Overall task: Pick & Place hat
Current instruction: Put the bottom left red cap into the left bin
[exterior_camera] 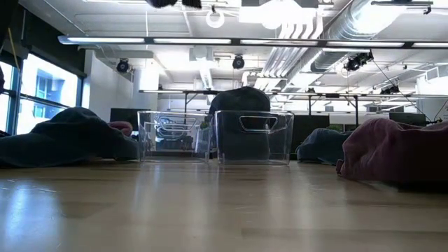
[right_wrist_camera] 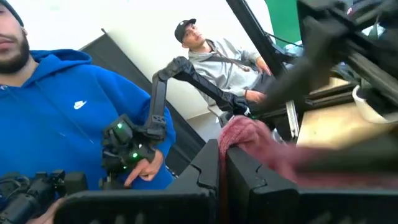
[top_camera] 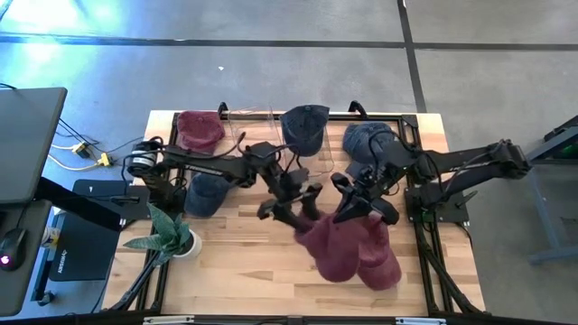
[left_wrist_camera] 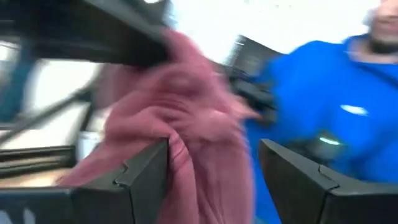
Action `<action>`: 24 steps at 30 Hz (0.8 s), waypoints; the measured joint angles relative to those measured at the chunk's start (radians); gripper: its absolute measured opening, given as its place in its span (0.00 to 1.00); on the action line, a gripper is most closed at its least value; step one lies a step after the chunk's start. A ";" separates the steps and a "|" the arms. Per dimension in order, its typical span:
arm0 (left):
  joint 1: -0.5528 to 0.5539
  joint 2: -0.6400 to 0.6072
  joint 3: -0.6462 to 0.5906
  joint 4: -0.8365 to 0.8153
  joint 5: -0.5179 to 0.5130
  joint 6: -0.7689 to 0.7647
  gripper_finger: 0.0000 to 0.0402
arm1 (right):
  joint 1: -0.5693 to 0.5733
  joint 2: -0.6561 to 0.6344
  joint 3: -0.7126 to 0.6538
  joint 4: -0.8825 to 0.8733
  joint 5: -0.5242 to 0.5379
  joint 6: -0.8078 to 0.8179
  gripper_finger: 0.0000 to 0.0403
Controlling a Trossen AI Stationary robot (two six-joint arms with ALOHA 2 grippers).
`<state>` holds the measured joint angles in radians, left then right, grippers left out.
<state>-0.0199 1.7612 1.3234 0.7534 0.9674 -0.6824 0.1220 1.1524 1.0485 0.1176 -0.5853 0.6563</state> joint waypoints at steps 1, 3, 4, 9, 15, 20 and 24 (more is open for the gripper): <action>-0.003 0.003 0.017 0.003 0.054 -0.027 0.60 | -0.003 -0.007 0.000 0.000 0.000 0.000 0.01; -0.018 0.006 0.049 0.006 0.143 -0.065 0.60 | -0.005 -0.020 0.000 -0.001 0.000 0.012 0.01; -0.022 0.006 0.069 0.007 0.172 -0.077 0.60 | -0.004 -0.029 0.000 -0.007 0.001 0.022 0.01; -0.041 -0.033 0.156 0.012 0.202 -0.091 0.57 | 0.003 -0.063 0.000 -0.038 0.005 0.035 0.01; -0.018 -0.055 0.191 -0.014 0.175 -0.105 0.42 | 0.029 -0.059 0.001 -0.055 0.021 0.017 0.01; 0.037 -0.055 0.189 -0.109 0.133 -0.108 0.28 | 0.050 -0.059 0.001 -0.078 0.063 -0.033 0.01; 0.075 -0.055 0.189 -0.108 0.087 -0.072 0.20 | 0.060 -0.059 0.001 -0.076 0.062 -0.034 0.01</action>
<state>0.0556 1.7058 1.5124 0.6454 1.0544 -0.7539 0.1816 1.0931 1.0496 0.0413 -0.5229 0.6223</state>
